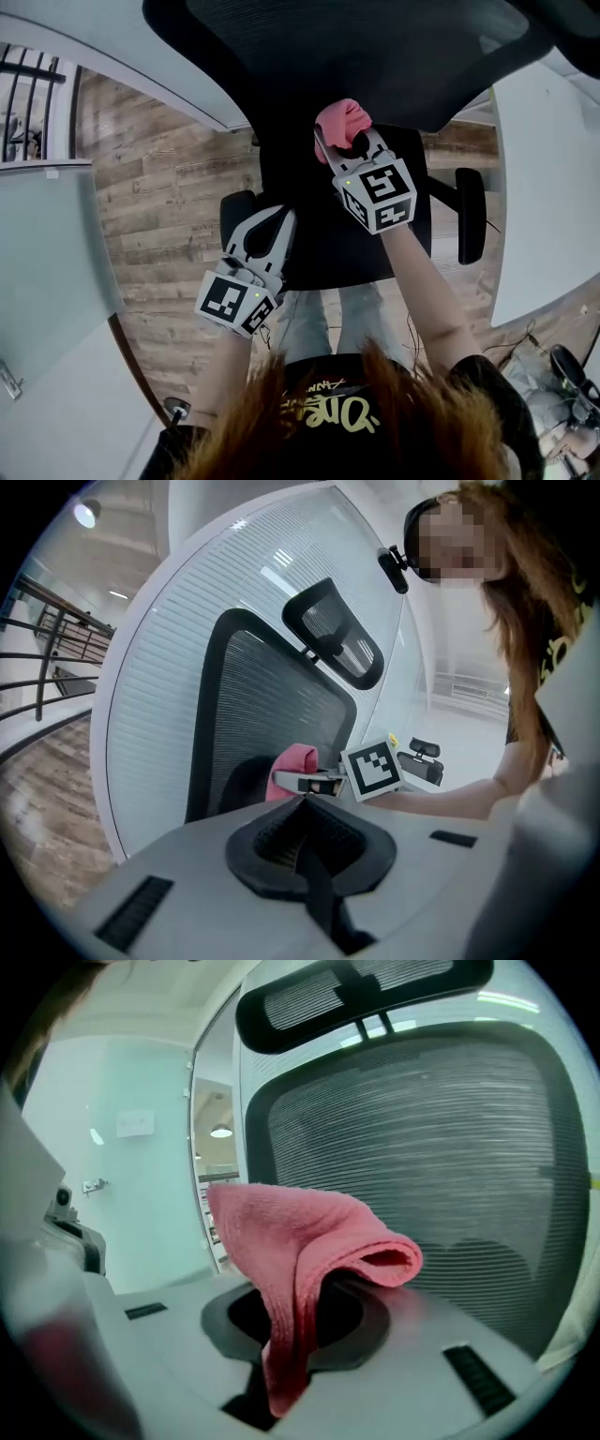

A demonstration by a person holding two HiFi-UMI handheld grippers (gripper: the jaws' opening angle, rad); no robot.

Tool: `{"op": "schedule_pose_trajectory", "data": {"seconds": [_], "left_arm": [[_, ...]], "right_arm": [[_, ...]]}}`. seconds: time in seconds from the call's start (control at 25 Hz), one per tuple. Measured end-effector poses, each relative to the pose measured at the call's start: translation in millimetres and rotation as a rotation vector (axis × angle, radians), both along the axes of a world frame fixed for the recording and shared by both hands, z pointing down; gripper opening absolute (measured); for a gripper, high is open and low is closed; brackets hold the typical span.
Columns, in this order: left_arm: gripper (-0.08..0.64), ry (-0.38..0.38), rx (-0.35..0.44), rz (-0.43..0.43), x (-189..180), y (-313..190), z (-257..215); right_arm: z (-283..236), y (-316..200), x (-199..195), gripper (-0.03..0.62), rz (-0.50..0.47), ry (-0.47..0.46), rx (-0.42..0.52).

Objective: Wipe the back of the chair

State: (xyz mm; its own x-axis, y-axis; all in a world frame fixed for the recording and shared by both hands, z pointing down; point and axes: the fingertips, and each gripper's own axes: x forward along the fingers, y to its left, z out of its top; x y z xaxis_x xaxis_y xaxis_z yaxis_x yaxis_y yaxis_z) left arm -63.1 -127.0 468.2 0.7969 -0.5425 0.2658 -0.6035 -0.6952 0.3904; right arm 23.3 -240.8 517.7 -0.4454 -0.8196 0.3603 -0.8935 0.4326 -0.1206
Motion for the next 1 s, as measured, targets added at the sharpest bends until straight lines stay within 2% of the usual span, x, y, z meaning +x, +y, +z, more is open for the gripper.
{"op": "schedule_pose_trajectory", "data": {"seconds": [0.32, 0.56, 0.72, 0.88, 1.0], "left_arm": [[-0.008, 0.002, 0.028, 0.025, 31, -3, -3], [-0.008, -0.008, 0.015, 0.011, 41, 5, 4], [-0.008, -0.014, 0.007, -0.004, 44, 7, 7], [-0.008, -0.013, 0.003, -0.024, 43, 7, 5], [-0.008, -0.013, 0.0, -0.04, 42, 7, 6]], "right_arm": [[20, 29, 139, 0.064, 0.323, 0.082, -0.016], [54, 48, 227, 0.064, 0.57, 0.104, -0.074], [71, 47, 255, 0.064, 0.636, 0.126, -0.091], [85, 44, 270, 0.064, 0.678, 0.168, -0.11], [101, 46, 277, 0.064, 0.703, 0.165, -0.151]]}}
